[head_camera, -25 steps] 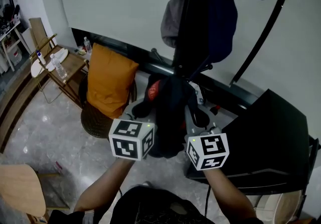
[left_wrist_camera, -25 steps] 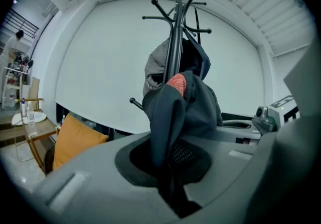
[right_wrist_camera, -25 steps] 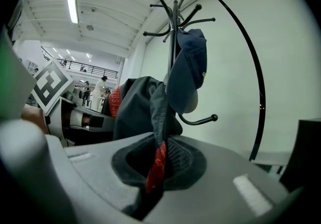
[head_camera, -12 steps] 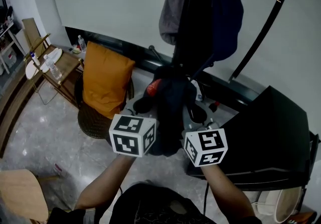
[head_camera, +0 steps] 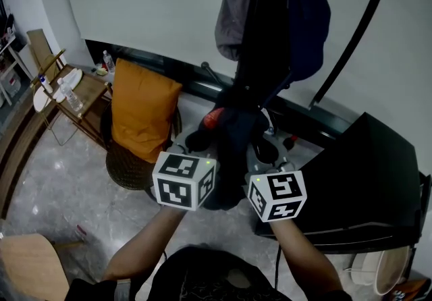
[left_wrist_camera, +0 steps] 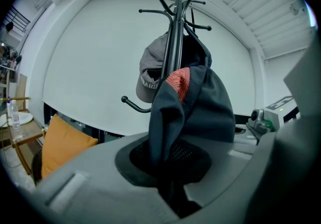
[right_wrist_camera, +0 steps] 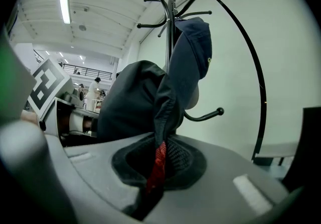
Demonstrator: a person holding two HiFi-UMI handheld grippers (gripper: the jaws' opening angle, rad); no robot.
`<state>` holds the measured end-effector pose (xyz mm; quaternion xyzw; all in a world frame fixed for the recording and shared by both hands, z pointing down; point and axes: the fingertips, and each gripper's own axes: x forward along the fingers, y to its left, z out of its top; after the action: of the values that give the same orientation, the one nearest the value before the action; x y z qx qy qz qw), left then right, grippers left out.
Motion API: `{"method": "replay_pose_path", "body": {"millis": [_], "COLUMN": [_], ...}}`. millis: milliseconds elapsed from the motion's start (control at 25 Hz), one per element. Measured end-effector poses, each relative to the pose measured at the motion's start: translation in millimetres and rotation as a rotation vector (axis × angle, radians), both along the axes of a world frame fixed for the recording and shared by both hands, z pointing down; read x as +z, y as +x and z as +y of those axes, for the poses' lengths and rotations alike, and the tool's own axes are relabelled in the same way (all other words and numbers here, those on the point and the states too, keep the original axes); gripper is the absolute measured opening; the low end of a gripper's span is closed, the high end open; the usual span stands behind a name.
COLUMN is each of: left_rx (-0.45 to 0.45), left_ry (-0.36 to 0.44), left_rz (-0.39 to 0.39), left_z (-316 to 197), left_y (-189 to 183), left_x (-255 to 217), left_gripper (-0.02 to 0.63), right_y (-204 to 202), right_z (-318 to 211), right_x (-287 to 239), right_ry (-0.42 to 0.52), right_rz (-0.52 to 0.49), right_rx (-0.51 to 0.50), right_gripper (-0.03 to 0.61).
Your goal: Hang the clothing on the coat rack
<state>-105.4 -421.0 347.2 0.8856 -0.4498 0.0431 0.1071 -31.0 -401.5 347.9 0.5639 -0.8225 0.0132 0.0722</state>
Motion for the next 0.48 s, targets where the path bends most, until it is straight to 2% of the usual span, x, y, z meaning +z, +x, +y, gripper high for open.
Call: {"method": "replay_pose_path", "body": {"millis": [480], "left_rx": [0.02], "left_ry": [-0.028], "left_rz": [0.0], "left_z": [-1.5], "left_y": [4.1], "left_x": [14.5], "left_gripper": [0.034], "right_y": [-1.4], "right_z": [-4.5], "right_x": [13.8], "right_ry": [-0.028], "right_rz": [-0.01], "right_rx": [0.028], "right_gripper": [0.021]}}
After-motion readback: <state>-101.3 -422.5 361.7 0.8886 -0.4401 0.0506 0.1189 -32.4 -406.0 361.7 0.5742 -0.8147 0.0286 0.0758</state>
